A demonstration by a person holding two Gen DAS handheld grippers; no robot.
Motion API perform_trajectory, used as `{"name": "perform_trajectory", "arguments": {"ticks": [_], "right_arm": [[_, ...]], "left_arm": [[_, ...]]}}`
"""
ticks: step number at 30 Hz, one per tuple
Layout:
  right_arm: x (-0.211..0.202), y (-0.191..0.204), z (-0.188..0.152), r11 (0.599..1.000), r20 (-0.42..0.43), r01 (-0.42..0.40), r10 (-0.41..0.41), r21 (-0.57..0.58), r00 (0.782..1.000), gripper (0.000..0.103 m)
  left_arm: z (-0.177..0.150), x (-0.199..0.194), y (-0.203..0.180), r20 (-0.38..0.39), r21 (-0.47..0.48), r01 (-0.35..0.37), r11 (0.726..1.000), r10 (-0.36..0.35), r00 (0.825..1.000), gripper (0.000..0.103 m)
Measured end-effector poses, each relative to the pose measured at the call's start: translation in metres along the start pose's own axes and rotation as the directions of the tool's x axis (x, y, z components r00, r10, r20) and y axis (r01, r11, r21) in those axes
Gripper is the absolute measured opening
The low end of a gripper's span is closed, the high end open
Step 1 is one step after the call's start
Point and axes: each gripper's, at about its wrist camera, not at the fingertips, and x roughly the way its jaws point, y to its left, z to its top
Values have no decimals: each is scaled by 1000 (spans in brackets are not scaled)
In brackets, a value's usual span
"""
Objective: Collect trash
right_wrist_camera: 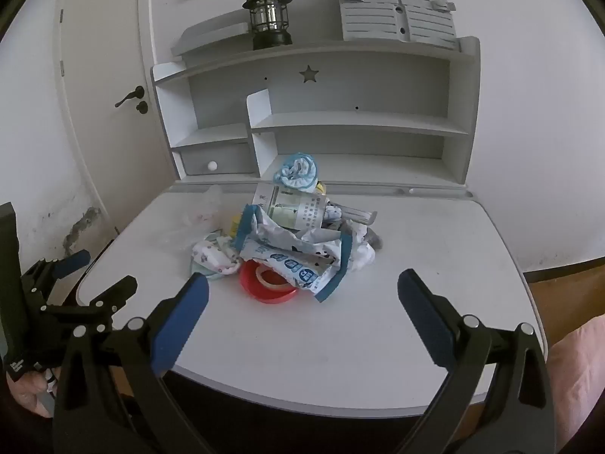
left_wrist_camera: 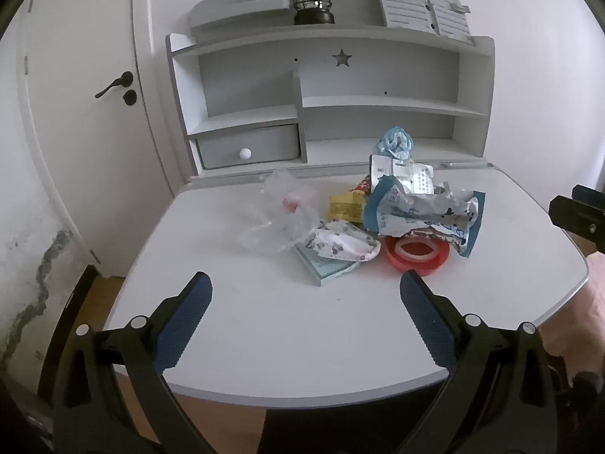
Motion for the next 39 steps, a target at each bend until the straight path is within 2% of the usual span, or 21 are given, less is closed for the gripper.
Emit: {"name": "perform_trajectory", "arguments": {"ticks": [39], "right_arm": [[0, 1, 0, 1000, -3, -1, 1, 1, 1000, 97]], "left_arm": [[-8, 7, -5, -16, 5, -11, 1000, 11, 1000, 97]]}}
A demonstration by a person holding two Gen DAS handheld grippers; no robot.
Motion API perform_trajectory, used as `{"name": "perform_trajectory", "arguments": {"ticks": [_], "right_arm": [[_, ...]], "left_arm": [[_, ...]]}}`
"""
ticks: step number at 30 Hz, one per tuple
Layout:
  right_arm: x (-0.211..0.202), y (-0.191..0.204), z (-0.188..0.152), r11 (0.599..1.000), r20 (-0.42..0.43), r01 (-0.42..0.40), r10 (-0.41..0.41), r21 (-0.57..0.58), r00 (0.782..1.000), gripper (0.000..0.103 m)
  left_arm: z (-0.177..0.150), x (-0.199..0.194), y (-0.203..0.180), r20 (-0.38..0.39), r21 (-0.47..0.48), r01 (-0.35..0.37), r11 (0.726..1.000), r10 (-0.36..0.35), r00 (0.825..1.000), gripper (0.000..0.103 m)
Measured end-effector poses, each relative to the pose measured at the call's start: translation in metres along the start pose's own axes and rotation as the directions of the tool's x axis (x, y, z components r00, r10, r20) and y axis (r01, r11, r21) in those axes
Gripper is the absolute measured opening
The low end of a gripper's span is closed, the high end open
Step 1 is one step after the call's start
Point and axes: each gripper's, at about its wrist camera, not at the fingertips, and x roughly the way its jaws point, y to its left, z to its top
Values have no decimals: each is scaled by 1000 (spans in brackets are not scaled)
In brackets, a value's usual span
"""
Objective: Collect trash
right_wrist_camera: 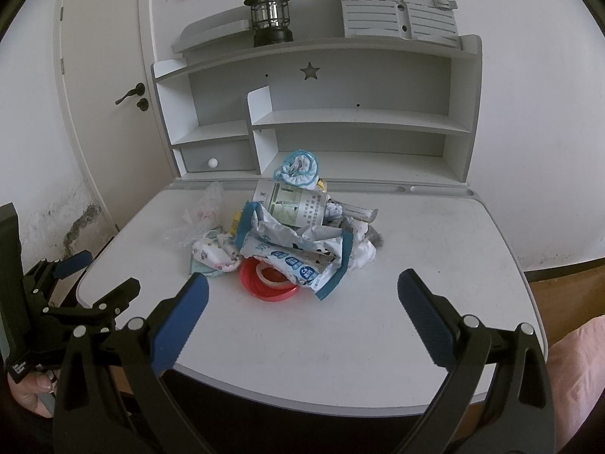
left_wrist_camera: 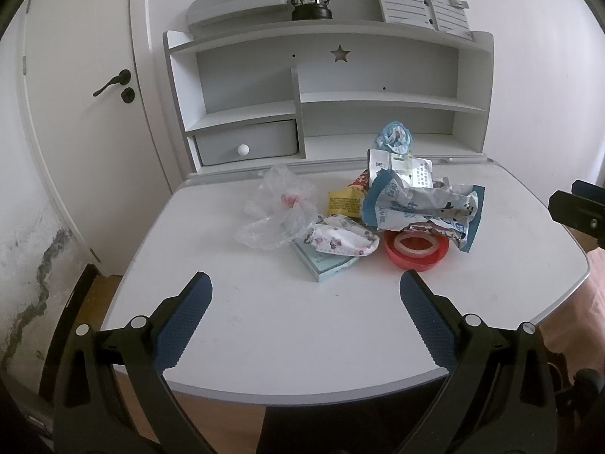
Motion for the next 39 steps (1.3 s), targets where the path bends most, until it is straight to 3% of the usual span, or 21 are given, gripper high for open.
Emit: {"name": "perform_trajectory", "arguments": {"ticks": [39], "right_arm": [[1, 2, 1, 1000, -9, 1, -1, -9, 1000, 97]], "left_arm": [[-2, 1, -1, -8, 3, 1, 1000, -1, 1000, 97]]}}
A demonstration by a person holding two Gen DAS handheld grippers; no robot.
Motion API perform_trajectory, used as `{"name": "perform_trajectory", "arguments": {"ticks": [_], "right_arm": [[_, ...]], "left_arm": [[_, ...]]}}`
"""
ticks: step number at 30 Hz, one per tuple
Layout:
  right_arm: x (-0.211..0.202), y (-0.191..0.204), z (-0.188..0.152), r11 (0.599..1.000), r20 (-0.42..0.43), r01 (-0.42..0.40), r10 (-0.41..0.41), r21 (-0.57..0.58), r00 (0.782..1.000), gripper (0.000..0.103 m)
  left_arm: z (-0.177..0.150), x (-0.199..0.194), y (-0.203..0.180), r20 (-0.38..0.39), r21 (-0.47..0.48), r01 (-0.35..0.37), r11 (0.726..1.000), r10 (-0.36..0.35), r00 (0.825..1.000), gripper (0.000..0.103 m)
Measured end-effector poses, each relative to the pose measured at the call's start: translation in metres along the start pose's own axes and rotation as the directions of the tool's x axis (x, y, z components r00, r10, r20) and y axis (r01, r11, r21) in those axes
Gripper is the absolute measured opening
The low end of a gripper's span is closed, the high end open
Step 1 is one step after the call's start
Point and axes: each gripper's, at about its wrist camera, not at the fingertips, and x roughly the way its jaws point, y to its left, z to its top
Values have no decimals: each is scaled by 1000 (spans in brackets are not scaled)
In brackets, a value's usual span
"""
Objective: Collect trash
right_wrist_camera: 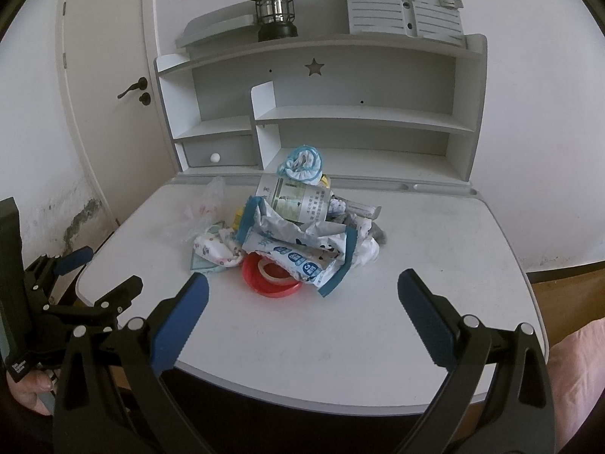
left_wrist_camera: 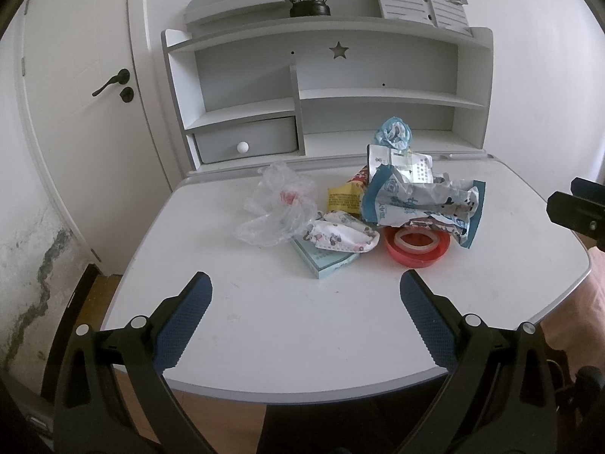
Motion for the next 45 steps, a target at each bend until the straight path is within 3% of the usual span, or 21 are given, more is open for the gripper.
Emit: {"name": "perform_trajectory", "arguments": {"ticks": [11, 15, 19, 25, 28, 31, 33, 34, 35, 41, 45], "right_arm": [[20, -9, -4, 1000, -43, -2, 1, -21, 999, 97], [37, -25, -5, 999, -79, -40, 39, -9, 996, 97], [58, -44, -3, 997, -107, -68, 71, 31, 992, 97], [82, -64, 10, 993, -132, -92, 100, 71, 986, 97], [94, -66, 27, 993, -142, -99, 107, 64, 984, 97], [107, -59, 48, 993, -146, -116, 120, 35, 982, 97], [118, -51, 64, 990, -154, -137, 138, 18, 978, 97], [126, -46, 72, 989, -162, -145, 145, 13, 976, 97], [135, -40, 80, 989, -171, -146, 146, 8, 974, 97], [198, -14, 126, 985, -250, -166, 170, 35, 953, 97], [239, -10, 143, 989, -306, -129, 147, 77, 941, 96]], "left_arm": [[-1, 28, 11, -55, 17, 12, 1000, -11, 998, 97], [14, 49, 28, -82, 20, 55, 998, -53, 995, 97], [40, 84, 37, -129, 21, 86, 996, -82, 988, 97], [83, 163, 28, -205, 69, 64, 996, -49, 978, 97], [91, 196, 26, -235, 77, 17, 997, 1, 972, 97], [93, 212, 28, -250, 78, 24, 997, -3, 968, 97], [93, 215, 33, -250, 48, 60, 997, -46, 967, 85], [93, 216, 35, -259, 37, 78, 996, -66, 964, 52], [94, 216, 37, -273, 29, 88, 996, -76, 959, 33], [109, 188, 64, -178, -33, 108, 994, -112, 978, 28], [118, 166, 69, -146, -37, 125, 991, -129, 981, 28]]}}
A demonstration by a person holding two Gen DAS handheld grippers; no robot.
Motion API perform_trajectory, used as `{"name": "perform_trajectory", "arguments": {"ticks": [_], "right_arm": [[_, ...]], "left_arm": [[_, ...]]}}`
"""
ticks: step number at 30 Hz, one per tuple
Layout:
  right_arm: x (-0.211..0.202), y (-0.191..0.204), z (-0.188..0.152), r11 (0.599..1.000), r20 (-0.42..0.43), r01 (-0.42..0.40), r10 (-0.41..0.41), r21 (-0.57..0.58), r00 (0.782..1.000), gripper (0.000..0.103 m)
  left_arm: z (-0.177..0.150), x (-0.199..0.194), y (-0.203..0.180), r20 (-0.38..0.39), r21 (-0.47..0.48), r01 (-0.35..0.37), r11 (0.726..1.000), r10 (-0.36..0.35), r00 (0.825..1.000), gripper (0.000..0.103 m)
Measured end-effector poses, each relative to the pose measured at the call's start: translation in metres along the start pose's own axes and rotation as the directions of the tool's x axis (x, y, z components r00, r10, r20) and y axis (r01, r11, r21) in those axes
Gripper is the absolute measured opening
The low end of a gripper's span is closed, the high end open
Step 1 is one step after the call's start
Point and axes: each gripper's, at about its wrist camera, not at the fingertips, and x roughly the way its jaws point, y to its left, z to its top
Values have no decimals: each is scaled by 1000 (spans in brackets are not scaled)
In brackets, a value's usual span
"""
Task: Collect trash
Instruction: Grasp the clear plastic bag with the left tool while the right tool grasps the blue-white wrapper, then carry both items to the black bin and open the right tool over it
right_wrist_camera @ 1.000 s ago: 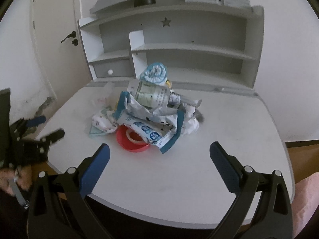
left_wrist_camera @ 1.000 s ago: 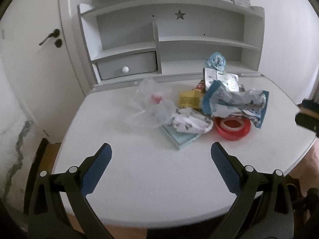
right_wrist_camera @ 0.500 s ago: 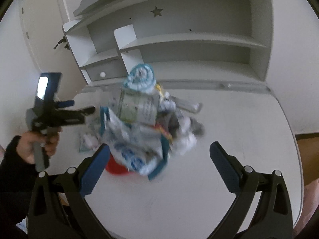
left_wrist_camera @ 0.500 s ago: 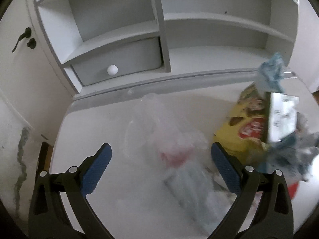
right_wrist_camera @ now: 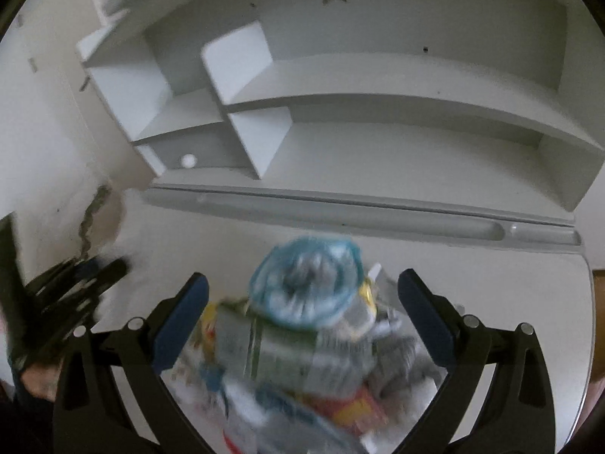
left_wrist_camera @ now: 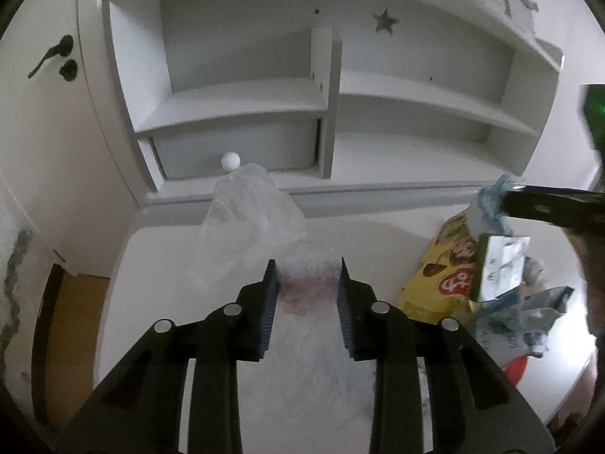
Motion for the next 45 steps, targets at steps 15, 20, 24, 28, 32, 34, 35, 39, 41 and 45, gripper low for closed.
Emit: {"name": "perform_trajectory", "arguments": {"ticks": [15, 20, 24, 28, 32, 34, 35, 39, 41, 45], "right_arm": [[-177, -87, -55, 986, 335, 75, -122, 152, 934, 17], [-272, -184, -186, 873, 324, 298, -431, 387, 842, 17], [-330, -245, -311, 696, 199, 417, -621, 585, 758, 17], [-364, -297, -442, 473, 0, 485, -716, 736, 698, 17], [-356, -338, -544, 324, -145, 481, -689, 814, 710, 17], [-340, -358, -582, 277, -204, 481, -654, 831, 729, 17], [-328, -365, -596, 260, -224, 475, -632, 840, 742, 17], [-284, -395, -645, 229, -271, 454, -548, 861, 791, 17], [-265, -401, -653, 226, -282, 448, -520, 865, 807, 17], [-247, -414, -669, 230, -283, 435, -489, 871, 825, 17]], "left_arm": [[37, -54, -145, 108, 188, 256, 948, -278, 954, 28], [8, -69, -294, -5, 357, 514, 780, -549, 836, 28], [-48, -94, -429, -183, 459, 715, 527, -732, 656, 28], [-117, -102, -536, -381, 470, 832, 295, -782, 493, 28], [-179, -70, -612, -541, 429, 888, 167, -740, 400, 28], [-213, -40, -649, -617, 394, 908, 145, -691, 378, 29], [-226, -35, -661, -636, 386, 911, 145, -674, 377, 29], [-274, 45, -719, -729, 347, 920, 182, -564, 387, 29], [-293, 72, -743, -760, 334, 921, 201, -520, 390, 29], [-319, 80, -743, -783, 335, 918, 213, -478, 397, 33]]}}
